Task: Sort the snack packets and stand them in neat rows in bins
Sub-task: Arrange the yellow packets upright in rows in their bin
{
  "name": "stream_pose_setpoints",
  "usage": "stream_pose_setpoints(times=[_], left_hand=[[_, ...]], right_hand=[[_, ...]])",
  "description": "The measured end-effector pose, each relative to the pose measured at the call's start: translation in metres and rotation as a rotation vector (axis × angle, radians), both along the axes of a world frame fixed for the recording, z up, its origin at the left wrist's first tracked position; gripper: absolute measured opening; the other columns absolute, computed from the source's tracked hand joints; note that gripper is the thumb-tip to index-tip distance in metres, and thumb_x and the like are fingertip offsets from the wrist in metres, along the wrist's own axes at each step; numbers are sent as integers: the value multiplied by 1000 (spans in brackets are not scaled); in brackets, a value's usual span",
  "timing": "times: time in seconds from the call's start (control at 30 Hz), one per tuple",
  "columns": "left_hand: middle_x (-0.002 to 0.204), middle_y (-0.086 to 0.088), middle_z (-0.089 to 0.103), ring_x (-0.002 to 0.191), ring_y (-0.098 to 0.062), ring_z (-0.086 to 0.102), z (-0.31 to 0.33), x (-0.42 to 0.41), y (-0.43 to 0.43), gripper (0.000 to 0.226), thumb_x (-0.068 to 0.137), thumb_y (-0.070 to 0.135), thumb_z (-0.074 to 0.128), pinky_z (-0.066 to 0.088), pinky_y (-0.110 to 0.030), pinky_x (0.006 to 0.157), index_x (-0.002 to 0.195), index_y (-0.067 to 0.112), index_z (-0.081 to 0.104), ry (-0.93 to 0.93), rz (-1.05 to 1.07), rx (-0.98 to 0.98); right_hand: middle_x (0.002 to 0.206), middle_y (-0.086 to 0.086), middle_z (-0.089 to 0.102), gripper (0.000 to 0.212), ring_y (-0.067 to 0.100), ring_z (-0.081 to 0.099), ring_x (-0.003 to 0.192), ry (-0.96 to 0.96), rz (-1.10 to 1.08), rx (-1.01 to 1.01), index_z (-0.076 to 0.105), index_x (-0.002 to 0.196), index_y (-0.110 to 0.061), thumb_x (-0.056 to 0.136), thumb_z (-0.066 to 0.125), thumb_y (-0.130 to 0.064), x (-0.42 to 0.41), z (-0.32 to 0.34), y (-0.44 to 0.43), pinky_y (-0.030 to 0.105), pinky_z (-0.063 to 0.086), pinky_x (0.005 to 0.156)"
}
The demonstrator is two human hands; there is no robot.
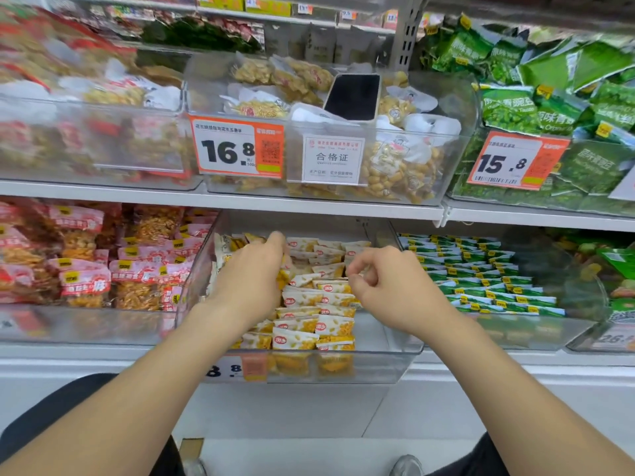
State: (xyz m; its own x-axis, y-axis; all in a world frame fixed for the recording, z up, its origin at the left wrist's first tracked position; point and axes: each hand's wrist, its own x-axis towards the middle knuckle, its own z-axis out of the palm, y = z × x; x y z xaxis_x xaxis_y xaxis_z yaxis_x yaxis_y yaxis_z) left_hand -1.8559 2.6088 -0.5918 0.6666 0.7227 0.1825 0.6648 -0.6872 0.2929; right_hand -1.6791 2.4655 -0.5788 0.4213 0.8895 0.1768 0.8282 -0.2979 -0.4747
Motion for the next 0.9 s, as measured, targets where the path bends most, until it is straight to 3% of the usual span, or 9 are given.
stream_pose_setpoints(times=[0.07, 0.17, 0.27, 0.33, 0.43, 0.53, 0.67, 0.77, 0.9], left_hand=[[99, 8, 56, 96, -16, 57, 2, 0, -5, 47, 87, 4, 77, 45, -33, 72, 116, 31, 50, -234, -80, -137], [102, 13, 65, 95, 0, 64, 9, 4, -21, 43, 86, 12, 85, 57, -26, 80, 106, 37, 57, -458, -241, -465], [109, 4, 75, 96, -13, 75, 13, 10, -32, 40, 84, 11, 88, 64, -39, 84, 111, 27, 62, -547, -307, -699], [102, 0, 79, 91, -17, 77, 13, 15, -36, 40, 81, 13, 90, 65, -42, 85, 112, 19, 65, -554, -287, -760], [97, 4, 81, 90, -13, 77, 11, 23, -43, 30, 86, 22, 87, 63, -42, 88, 113, 23, 73, -476, -336, -736], [97, 6, 80, 89, -13, 77, 7, 37, -44, 32, 87, 23, 85, 64, -45, 86, 116, 30, 73, -412, -389, -690], [88, 6, 79, 80, -18, 77, -9, 65, -41, 26, 76, 29, 90, 64, -52, 77, 96, 28, 74, -374, -322, -625], [76, 6, 75, 72, -18, 73, -23, 92, -47, 27, 69, 31, 92, 61, -45, 68, 84, 26, 70, -292, -308, -532], [89, 9, 69, 94, -23, 63, -44, 118, -49, 35, 73, 39, 89, 49, -37, 76, 93, 31, 62, -92, -306, -257]], right_hand=[[70, -4, 73, 15, 15, 68, 82, 43, -16, 54, 75, 101, -28, 101, 61, -34, 1, 0, 0, 38, 58, 83], [96, -6, 77, 30, 11, 73, 85, 305, 65, 74, 71, 123, -25, 98, 71, -41, 2, 7, -3, 40, 64, 81], [95, 7, 80, 22, 21, 76, 81, 552, 167, 95, 75, 117, -18, 97, 75, -28, 4, 17, -12, 42, 65, 71], [90, 10, 80, 17, 24, 77, 79, 559, 139, 106, 76, 112, -14, 97, 76, -22, 10, 20, -16, 43, 65, 71], [85, 7, 80, 13, 31, 78, 81, 474, 112, 68, 75, 106, -17, 95, 78, -23, 20, 19, -21, 49, 66, 73], [80, 3, 79, 12, 23, 78, 73, 407, 79, 55, 76, 101, -21, 93, 81, -27, 30, 17, -25, 44, 65, 69], [66, -4, 74, 13, 9, 71, 66, 154, -113, 157, 78, 85, -28, 93, 75, -38, 54, 15, -32, 32, 57, 70], [64, -1, 74, 17, 11, 70, 68, 149, -210, 128, 76, 81, -28, 96, 68, -30, 70, 9, -39, 27, 52, 70], [68, 1, 76, 16, 13, 73, 70, 205, -246, 69, 77, 83, -27, 96, 67, -26, 81, 0, -43, 28, 58, 72]])
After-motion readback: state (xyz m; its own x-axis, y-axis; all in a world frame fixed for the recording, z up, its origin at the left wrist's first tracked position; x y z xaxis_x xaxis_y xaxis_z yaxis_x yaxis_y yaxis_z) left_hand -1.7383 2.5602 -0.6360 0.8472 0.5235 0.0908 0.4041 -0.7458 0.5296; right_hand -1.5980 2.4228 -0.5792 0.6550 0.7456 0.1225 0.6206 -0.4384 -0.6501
